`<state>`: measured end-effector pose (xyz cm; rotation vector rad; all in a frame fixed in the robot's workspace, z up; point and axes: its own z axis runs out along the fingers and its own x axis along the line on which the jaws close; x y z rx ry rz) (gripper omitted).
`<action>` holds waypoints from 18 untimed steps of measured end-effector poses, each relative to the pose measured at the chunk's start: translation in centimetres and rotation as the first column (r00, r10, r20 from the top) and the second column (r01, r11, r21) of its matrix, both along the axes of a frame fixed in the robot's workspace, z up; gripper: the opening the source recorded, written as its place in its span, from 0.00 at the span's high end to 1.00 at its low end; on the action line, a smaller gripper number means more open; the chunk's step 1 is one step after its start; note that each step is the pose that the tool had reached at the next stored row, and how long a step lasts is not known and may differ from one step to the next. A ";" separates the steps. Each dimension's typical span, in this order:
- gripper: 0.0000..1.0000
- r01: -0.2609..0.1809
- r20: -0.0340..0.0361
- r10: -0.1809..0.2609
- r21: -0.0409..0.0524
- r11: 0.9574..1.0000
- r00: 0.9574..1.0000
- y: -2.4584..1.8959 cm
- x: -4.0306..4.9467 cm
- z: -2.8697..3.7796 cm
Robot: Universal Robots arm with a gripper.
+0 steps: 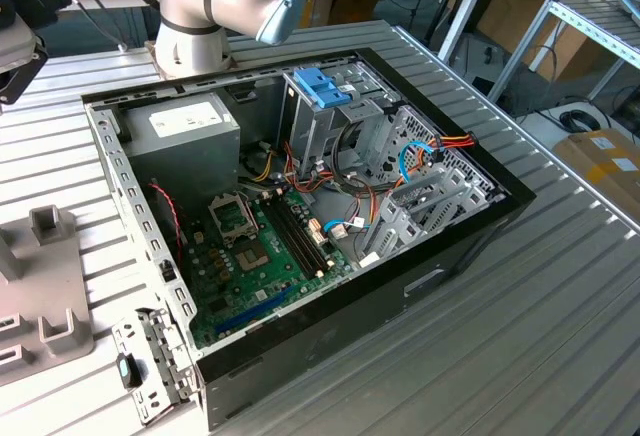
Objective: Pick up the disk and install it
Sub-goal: 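Reach for the disk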
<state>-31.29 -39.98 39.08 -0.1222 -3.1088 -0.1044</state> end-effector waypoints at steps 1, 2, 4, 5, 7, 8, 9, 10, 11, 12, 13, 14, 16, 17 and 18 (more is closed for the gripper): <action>0.89 0.000 0.000 0.000 0.000 1.000 1.000 0.00 -0.02 0.00; 0.89 0.000 0.000 0.000 0.000 1.000 1.000 0.00 -0.04 0.00; 0.89 0.000 0.000 0.000 0.000 1.000 1.000 0.00 -0.09 0.00; 0.89 0.000 0.000 0.000 0.000 1.000 1.000 0.00 -0.12 0.00; 0.89 0.000 0.000 0.000 0.000 1.000 1.000 0.00 -0.17 0.00; 0.89 0.000 0.000 0.000 0.000 1.000 1.000 0.00 -0.19 0.00; 0.89 0.000 0.000 0.000 0.000 1.000 1.000 0.00 -0.21 -0.01; 0.89 0.000 0.000 0.000 0.000 1.000 1.000 0.00 -0.24 -0.01; 0.89 0.000 0.000 0.000 0.000 1.000 1.000 0.00 -0.25 -0.01; 0.89 0.000 0.000 0.000 0.000 1.000 1.000 0.00 -0.27 -0.01; 0.89 0.000 0.000 0.000 0.000 1.000 1.000 0.00 -0.29 -0.01; 0.89 0.000 0.000 0.000 0.000 1.000 1.000 0.00 -0.31 -0.01; 0.89 0.000 0.000 0.000 0.000 1.000 1.000 0.00 -0.35 -0.01; 0.89 0.000 0.000 0.000 0.000 1.000 1.000 0.00 -0.39 -0.01; 0.89 0.000 0.000 0.000 0.000 1.000 1.000 0.00 -0.42 -0.01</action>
